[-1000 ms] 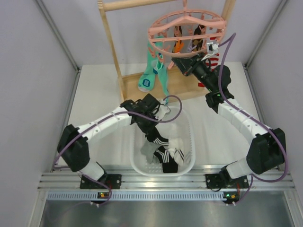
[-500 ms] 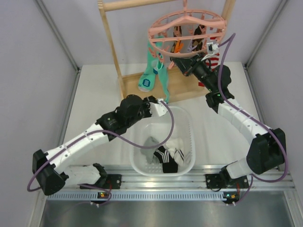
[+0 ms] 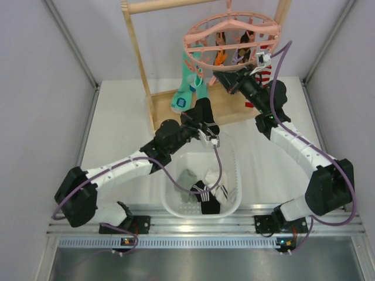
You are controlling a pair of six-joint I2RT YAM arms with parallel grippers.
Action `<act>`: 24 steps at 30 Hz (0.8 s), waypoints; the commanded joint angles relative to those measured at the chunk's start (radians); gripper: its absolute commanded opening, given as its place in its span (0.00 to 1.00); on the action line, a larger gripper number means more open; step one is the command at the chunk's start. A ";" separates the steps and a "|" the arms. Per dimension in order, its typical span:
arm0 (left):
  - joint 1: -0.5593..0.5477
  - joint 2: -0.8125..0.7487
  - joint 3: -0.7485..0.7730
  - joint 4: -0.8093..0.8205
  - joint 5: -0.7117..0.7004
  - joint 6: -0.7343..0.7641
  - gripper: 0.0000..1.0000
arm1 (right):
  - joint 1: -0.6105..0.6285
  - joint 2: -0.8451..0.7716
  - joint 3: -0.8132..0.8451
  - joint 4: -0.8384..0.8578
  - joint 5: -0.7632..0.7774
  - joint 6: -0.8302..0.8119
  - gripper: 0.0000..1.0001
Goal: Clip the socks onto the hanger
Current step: Place the sock in the bin.
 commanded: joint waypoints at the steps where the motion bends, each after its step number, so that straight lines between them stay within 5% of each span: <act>1: 0.026 0.075 -0.015 0.333 0.051 0.192 0.00 | -0.018 -0.030 0.062 0.038 -0.032 -0.013 0.00; 13: 0.039 0.267 -0.011 0.687 0.155 0.353 0.00 | -0.025 -0.028 0.050 0.024 -0.084 -0.020 0.00; 24: 0.033 0.240 0.031 0.619 0.105 0.350 0.00 | -0.031 -0.031 0.057 0.021 -0.081 -0.013 0.00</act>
